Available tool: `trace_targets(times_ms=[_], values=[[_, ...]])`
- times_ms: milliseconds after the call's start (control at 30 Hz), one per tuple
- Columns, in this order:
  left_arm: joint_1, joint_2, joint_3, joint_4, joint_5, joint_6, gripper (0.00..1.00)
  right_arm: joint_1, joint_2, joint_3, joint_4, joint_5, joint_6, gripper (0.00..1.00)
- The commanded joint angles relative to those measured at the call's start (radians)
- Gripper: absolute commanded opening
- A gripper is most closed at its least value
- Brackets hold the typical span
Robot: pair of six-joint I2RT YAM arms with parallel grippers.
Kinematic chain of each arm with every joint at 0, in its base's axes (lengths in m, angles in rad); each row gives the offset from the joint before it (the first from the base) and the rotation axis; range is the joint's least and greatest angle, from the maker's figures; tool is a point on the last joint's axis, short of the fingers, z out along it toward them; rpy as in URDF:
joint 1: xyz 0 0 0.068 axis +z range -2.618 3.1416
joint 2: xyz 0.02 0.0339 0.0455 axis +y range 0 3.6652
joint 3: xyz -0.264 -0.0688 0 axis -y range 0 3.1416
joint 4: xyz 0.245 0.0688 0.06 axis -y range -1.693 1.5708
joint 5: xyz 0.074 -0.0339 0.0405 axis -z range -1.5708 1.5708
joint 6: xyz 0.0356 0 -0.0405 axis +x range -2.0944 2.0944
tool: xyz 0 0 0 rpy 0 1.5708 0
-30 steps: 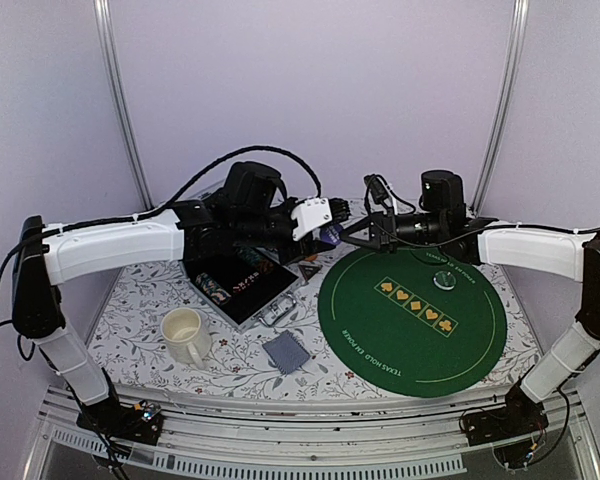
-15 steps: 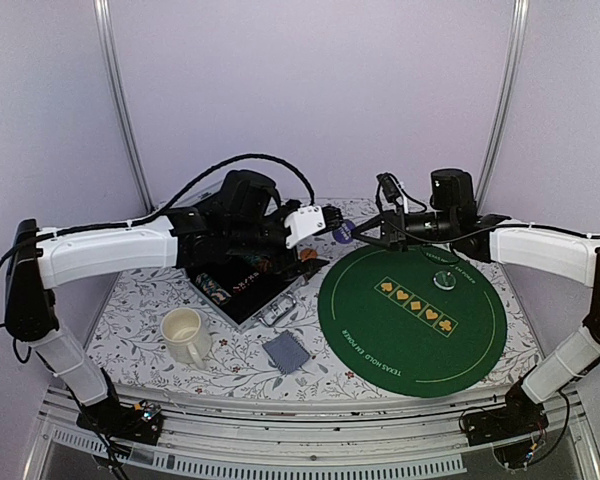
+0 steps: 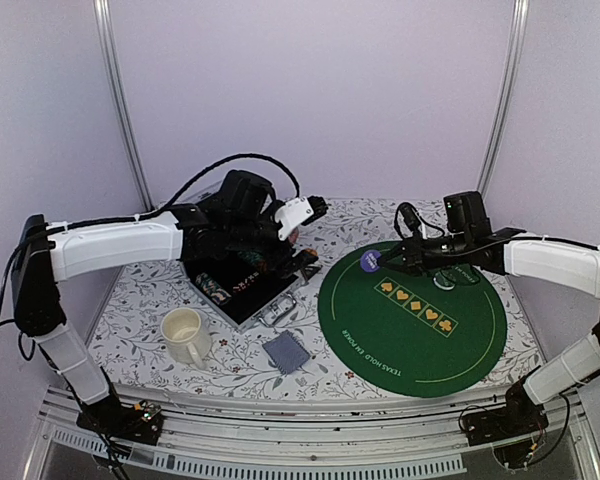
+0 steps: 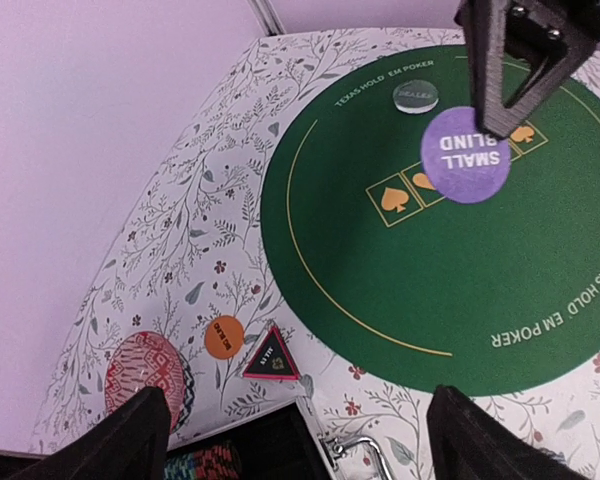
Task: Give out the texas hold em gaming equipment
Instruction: Place the small blind button in the small blind area.
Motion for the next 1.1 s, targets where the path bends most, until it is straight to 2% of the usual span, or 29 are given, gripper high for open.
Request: trace_targets(times_ms=[0, 367, 733, 1067], values=[[0.030, 0.065, 0.030, -0.020, -0.025, -0.086, 0.92, -0.004, -0.007, -0.028, -0.060, 0.025, -0.023, 0.02], [0.046, 0.146, 0.051, -0.031, -0.028, -0.107, 0.94, -0.005, 0.128, 0.025, -0.118, 0.020, -0.048, 0.02], [0.048, 0.182, 0.060, -0.030, -0.017, -0.090, 0.94, -0.033, 0.146, 0.030, -0.173, 0.026, -0.073, 0.02], [0.050, 0.194, 0.061, -0.041, -0.015, -0.085, 0.94, -0.033, 0.227, 0.062, -0.126, -0.009, -0.043, 0.02]])
